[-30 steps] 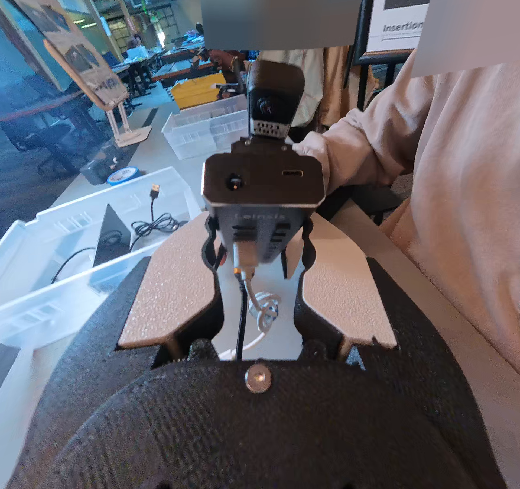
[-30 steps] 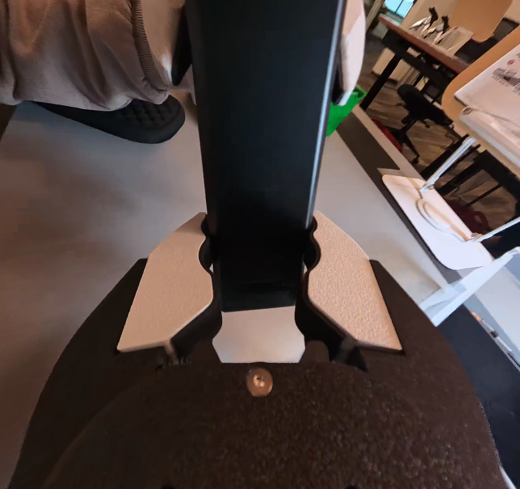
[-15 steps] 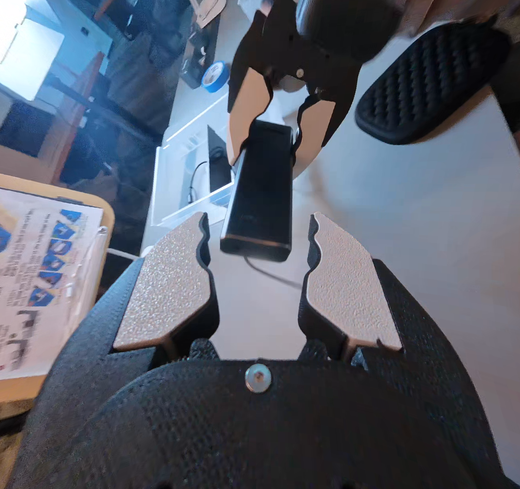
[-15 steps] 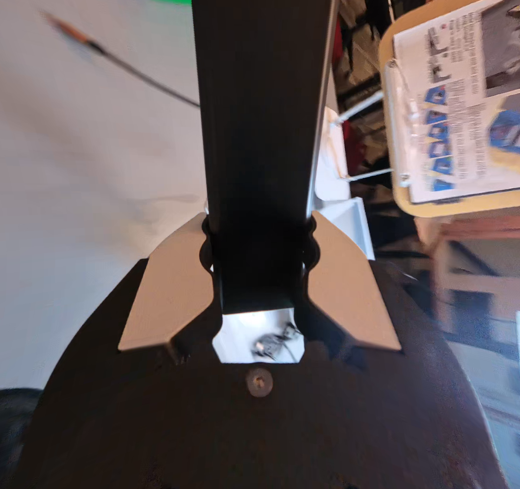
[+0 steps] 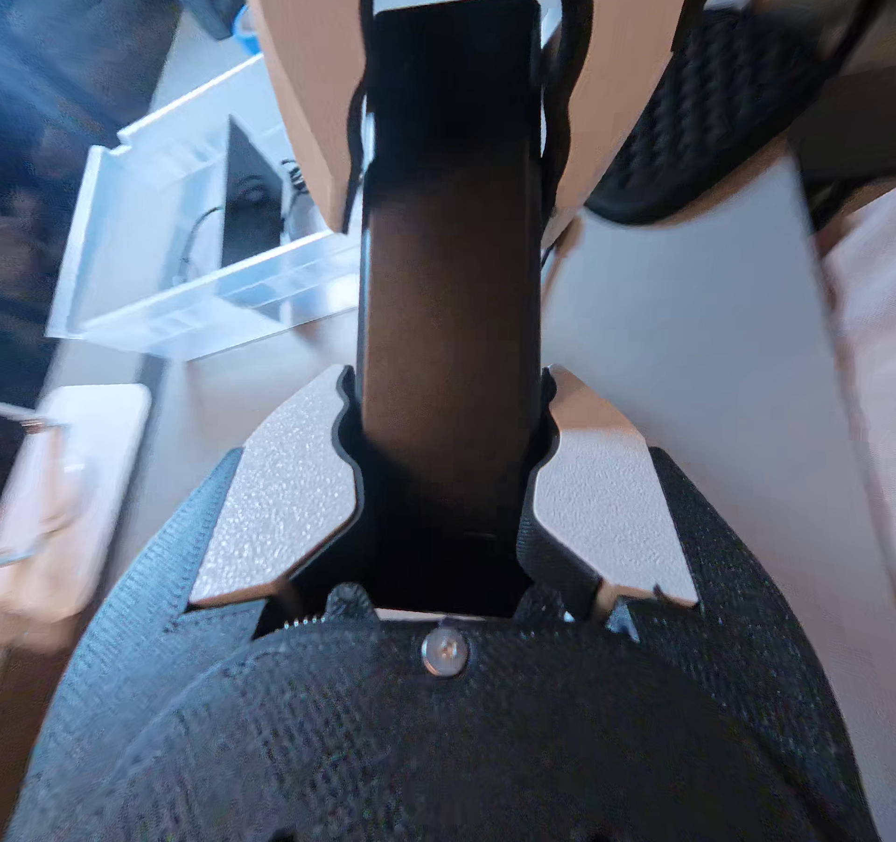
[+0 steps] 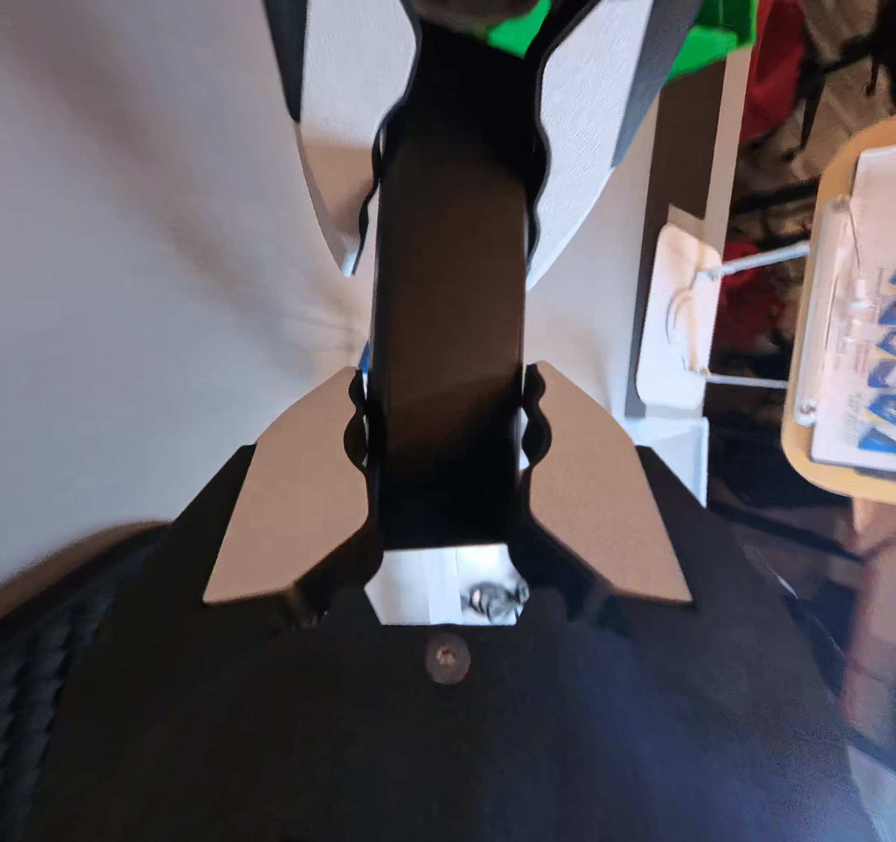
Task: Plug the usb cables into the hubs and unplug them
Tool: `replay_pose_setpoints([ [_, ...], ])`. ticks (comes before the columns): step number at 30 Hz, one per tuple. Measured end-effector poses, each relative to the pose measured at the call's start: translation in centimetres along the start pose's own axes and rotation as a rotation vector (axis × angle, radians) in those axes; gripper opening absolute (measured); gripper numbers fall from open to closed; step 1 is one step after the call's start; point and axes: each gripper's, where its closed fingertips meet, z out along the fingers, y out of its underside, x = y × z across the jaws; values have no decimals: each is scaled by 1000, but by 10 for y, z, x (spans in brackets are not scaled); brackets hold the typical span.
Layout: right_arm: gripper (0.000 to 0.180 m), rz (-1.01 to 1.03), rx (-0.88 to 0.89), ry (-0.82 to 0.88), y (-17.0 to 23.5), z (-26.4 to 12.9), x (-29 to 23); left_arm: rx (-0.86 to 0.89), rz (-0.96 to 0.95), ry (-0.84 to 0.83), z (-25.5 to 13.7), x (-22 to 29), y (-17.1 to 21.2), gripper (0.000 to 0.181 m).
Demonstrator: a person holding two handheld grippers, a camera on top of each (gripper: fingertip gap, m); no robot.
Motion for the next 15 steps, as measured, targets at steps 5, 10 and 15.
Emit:
replay_pose_setpoints([
  [5,66,187,377,-53,-31,-20,1,367,-414,330,-14,32,-5,73],
  [10,70,611,705,-152,-15,-11,22,725,-785,522,-33,16,7,73],
  [15,68,819,870,-288,-42,16,25,772,-856,530,-19,11,8,72],
])
